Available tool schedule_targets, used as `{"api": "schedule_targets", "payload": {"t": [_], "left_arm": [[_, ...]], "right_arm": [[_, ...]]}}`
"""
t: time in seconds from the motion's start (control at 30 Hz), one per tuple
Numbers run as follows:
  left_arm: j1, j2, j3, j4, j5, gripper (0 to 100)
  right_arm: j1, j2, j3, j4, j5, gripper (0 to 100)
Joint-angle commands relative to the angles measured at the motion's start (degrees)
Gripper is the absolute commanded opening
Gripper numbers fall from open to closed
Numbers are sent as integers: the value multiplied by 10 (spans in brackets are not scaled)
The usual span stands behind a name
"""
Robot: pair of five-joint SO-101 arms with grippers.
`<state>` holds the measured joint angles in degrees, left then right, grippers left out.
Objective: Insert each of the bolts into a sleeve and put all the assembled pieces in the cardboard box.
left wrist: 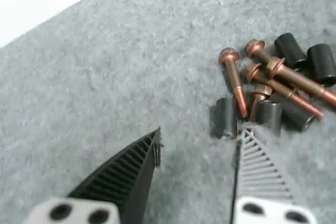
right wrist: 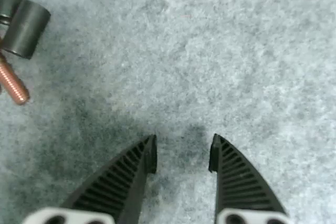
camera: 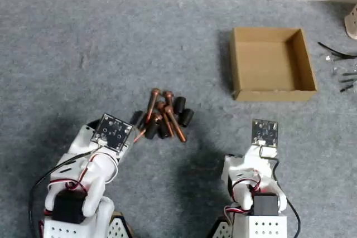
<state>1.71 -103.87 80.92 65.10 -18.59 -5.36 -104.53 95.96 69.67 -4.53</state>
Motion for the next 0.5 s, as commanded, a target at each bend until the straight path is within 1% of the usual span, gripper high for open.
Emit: {"api": "schedule_targets", "payload": {"t": [0.0,0.07,0.13,0.23,0.33,0.47], "left_arm": [[29,2,-24,-24,-4,221],[49,24,-25,-32,-4,221],[53,75,-31,-62,-4,222],[51,186,-62,-116,-3,223],[62,320,-113,-151,0,222],[63,482,-142,-223,61,221]], "right_arm": [[1,-6,75,4,-4,155],[1,-6,75,4,-4,155],[1,-6,75,4,-4,155],[1,-6,75,4,-4,155],[1,-6,75,4,-4,155],[1,-6,75,4,-4,155]]}}
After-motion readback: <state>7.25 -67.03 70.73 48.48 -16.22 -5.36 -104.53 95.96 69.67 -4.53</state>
